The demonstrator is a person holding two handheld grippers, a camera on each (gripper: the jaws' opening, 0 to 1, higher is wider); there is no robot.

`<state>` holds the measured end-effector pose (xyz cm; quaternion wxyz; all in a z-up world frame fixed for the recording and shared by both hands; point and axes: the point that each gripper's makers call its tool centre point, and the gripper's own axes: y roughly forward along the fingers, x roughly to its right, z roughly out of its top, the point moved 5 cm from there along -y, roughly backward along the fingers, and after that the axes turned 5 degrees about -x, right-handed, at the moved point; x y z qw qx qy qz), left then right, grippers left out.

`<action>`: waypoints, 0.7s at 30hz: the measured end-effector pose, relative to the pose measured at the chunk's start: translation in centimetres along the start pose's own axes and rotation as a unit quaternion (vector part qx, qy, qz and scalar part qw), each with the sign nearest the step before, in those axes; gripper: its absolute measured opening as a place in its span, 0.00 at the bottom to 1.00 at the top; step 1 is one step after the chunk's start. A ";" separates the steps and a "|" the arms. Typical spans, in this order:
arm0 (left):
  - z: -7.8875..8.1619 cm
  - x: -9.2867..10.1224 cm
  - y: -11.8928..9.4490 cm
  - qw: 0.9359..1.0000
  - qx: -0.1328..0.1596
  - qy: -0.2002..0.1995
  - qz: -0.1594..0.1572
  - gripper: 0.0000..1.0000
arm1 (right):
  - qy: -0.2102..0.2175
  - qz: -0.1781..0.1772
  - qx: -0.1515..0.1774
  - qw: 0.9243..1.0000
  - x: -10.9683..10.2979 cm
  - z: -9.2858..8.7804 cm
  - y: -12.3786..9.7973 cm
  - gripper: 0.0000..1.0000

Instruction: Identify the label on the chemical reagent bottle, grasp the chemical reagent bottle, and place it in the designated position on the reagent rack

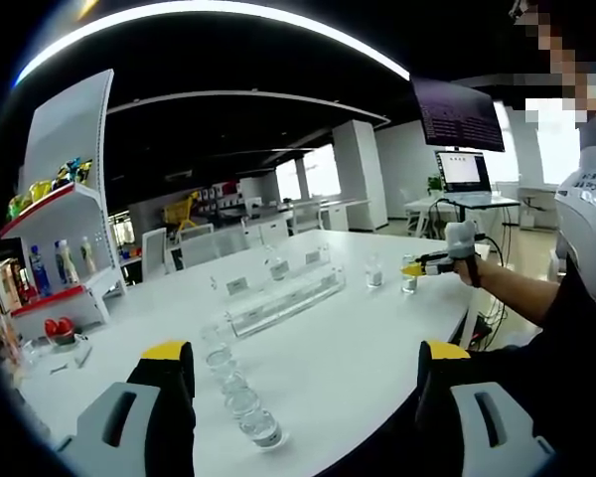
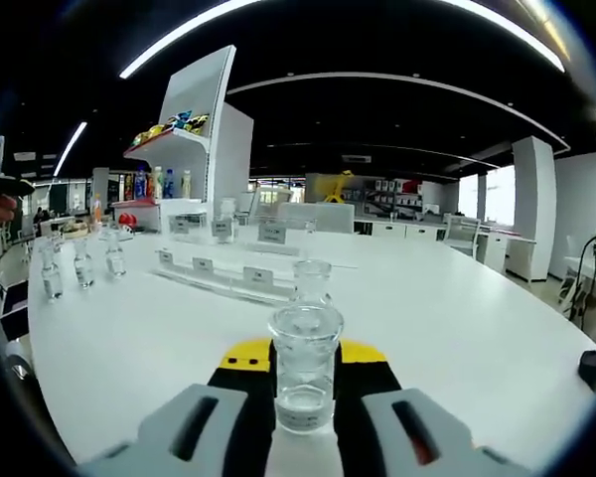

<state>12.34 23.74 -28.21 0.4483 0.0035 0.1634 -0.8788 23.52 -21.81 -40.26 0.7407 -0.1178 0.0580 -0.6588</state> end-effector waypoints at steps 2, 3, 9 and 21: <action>0.0 0.0 0.0 1.000 0.001 0.001 -0.001 0.93 | -0.003 -0.001 0.000 1.000 -0.1 0.0 0.0 0.18; 0.0 0.1 0.0 1.000 0.001 0.001 -0.002 0.93 | -0.003 -0.003 0.001 1.000 -0.1 0.0 0.0 0.18; 0.0 0.0 0.0 1.000 0.000 0.000 -0.001 0.92 | 0.011 -0.003 -0.004 1.000 0.0 -0.1 -0.1 0.18; 0.0 -0.1 -0.2 1.000 -0.003 0.001 0.002 0.92 | 0.020 -0.008 0.010 1.000 -0.5 0.5 -0.9 0.18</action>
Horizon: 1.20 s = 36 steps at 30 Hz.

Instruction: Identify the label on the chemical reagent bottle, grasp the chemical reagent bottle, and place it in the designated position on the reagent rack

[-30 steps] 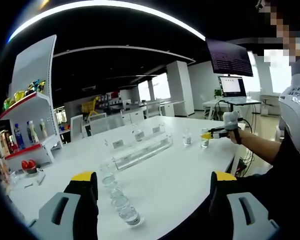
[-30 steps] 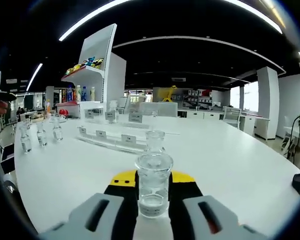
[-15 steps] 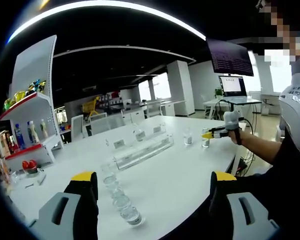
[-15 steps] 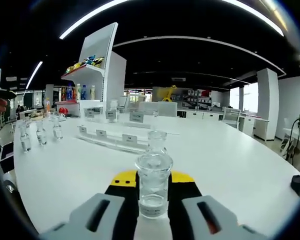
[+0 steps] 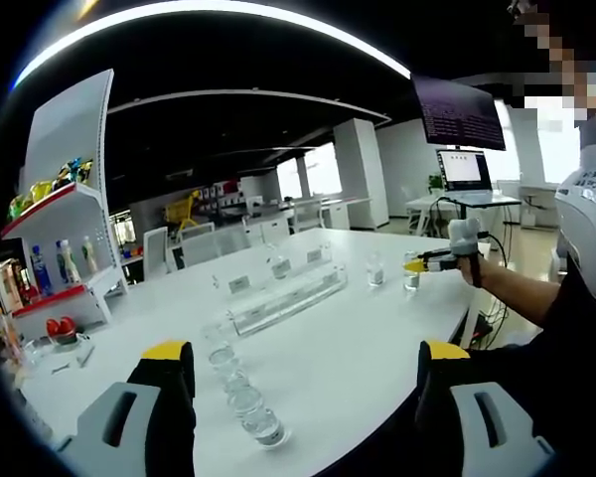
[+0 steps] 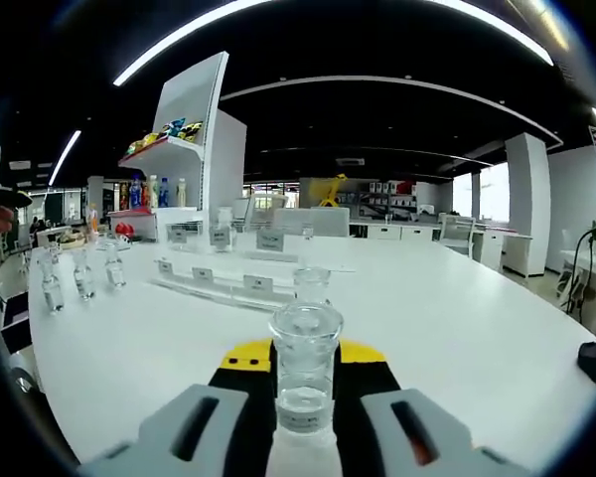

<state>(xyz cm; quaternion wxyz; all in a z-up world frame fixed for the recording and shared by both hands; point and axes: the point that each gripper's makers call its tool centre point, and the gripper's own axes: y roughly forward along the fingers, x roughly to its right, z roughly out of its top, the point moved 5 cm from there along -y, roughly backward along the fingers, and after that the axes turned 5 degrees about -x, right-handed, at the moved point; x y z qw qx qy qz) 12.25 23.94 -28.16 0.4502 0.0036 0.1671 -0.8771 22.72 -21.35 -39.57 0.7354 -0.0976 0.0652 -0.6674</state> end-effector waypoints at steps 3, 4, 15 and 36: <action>0.1 0.0 0.0 1.000 0.001 0.002 0.000 0.92 | 0.001 0.000 0.004 1.000 -0.1 0.4 -0.3 0.18; 0.1 0.0 0.0 1.000 0.002 0.001 0.000 0.92 | 0.001 0.000 0.005 1.000 -0.1 0.6 -0.4 0.18; -0.2 0.2 0.3 1.000 0.000 -0.003 -0.001 0.92 | 0.031 0.011 0.014 0.999 0.2 2.3 -1.3 0.18; 0.0 0.1 0.3 1.000 0.003 0.000 -0.009 0.92 | 0.044 0.013 0.032 0.998 0.2 5.0 -2.3 0.17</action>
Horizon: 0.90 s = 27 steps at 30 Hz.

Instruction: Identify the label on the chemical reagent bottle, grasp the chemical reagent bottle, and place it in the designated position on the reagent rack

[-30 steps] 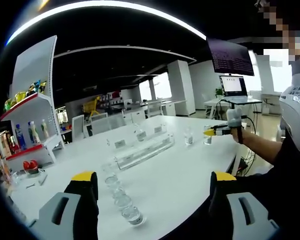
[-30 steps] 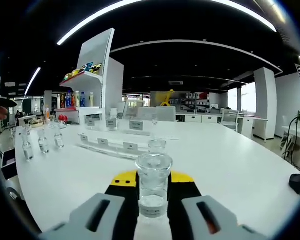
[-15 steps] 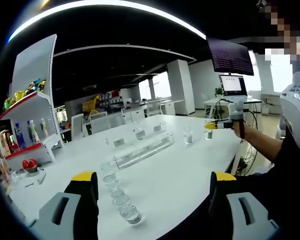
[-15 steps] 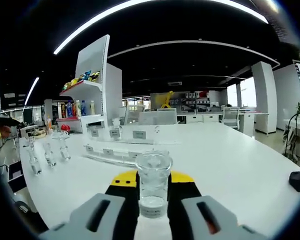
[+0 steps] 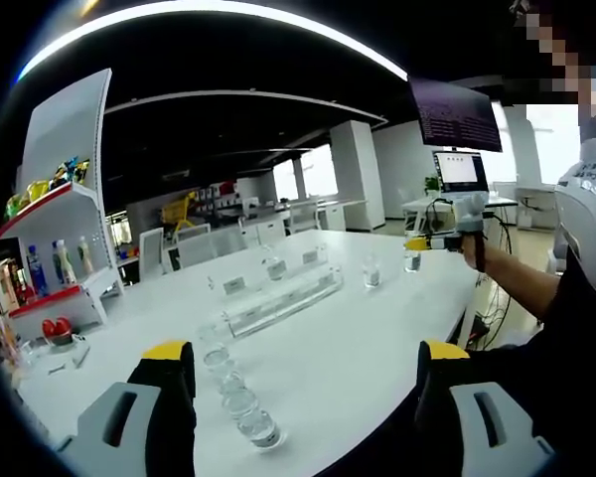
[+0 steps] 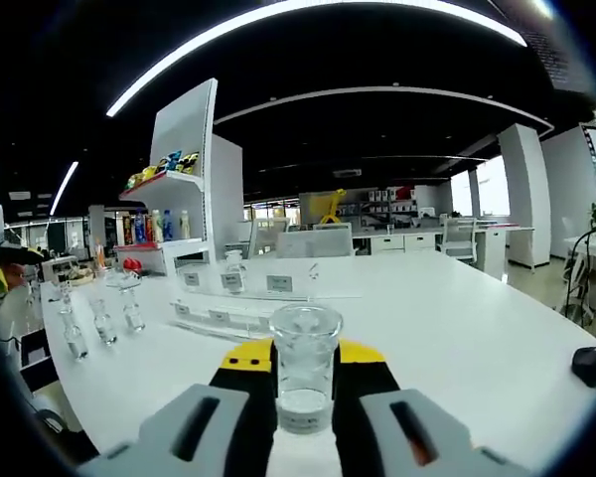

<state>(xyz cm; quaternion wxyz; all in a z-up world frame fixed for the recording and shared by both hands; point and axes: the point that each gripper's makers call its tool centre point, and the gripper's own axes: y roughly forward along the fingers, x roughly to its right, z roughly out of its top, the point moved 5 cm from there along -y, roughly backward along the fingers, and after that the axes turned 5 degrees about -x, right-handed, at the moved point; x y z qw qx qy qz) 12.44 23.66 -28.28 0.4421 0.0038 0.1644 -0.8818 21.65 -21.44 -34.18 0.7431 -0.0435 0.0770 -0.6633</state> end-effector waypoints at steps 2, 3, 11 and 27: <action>0.0 0.0 0.0 1.000 0.000 0.001 0.000 0.92 | 0.008 0.003 -0.003 1.000 0.0 0.3 0.1 0.17; 0.0 0.0 0.0 1.000 -0.001 0.001 0.000 0.92 | 0.009 0.004 -0.003 1.000 0.0 0.4 0.1 0.17; -0.2 -0.1 0.0 1.000 -0.002 0.002 0.002 0.92 | 0.008 0.009 0.004 1.000 -0.5 1.6 0.3 0.17; -0.5 -0.2 0.1 1.000 -0.006 0.002 0.004 0.91 | 0.015 0.026 0.016 0.999 -0.8 4.2 0.7 0.17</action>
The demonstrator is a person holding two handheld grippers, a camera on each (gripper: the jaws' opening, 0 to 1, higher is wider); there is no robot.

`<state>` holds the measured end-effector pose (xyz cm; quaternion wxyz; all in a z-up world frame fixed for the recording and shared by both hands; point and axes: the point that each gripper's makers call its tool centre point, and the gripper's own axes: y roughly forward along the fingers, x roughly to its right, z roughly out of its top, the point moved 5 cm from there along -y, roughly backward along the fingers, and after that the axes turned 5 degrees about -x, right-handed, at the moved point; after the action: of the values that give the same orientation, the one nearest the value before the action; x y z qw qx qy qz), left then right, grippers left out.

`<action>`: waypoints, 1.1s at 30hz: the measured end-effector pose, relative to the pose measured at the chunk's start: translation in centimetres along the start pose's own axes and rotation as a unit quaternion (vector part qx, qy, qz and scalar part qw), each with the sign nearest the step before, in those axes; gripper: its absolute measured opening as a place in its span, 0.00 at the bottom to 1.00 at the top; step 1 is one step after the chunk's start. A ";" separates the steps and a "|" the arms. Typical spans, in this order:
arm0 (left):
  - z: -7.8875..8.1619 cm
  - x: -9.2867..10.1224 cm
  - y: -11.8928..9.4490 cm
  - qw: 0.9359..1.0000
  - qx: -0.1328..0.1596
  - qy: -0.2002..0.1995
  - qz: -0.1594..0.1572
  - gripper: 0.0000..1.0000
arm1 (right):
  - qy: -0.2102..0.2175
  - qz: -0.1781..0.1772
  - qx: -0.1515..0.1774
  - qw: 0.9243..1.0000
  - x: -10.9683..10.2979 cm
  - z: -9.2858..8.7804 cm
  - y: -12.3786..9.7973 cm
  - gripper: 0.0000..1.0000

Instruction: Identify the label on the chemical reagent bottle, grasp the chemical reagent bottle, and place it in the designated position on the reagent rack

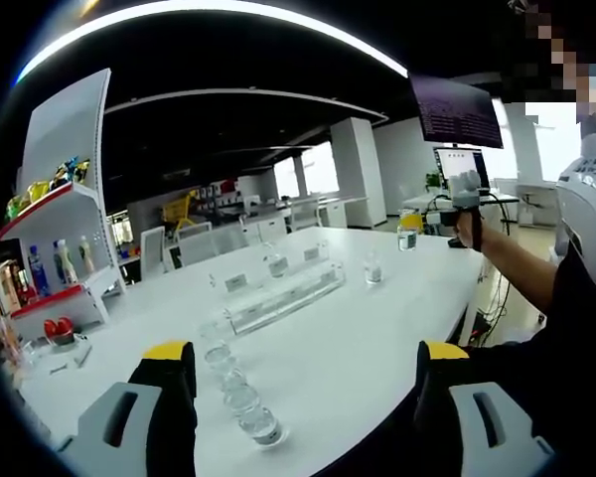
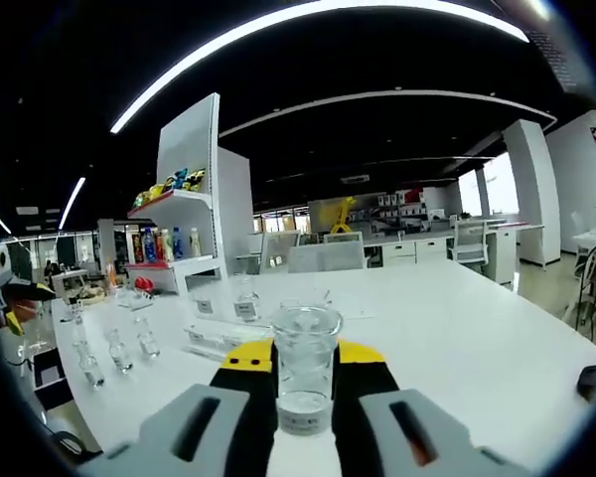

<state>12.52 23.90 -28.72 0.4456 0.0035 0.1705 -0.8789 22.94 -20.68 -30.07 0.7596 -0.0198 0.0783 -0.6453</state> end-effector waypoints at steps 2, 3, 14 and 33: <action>0.0 0.0 0.0 1.000 0.001 0.000 0.001 0.91 | -0.001 0.000 0.001 1.000 0.0 0.2 0.1 0.17; 0.0 0.0 0.0 1.000 0.001 -0.001 0.001 0.91 | 0.000 0.001 0.002 1.000 0.0 0.3 0.1 0.17; 0.0 -0.2 -0.1 1.000 0.001 -0.002 0.003 0.91 | -0.008 0.006 0.003 1.000 -0.4 1.6 0.7 0.17; -0.1 -0.4 -0.5 1.000 -0.002 -0.007 0.010 0.91 | -0.019 0.017 0.014 1.000 -1.0 4.0 2.6 0.17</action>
<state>12.39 24.52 -28.63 0.4559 -0.0015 0.1688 -0.8739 25.94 -19.51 -26.34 0.7723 -0.0205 0.0550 -0.6325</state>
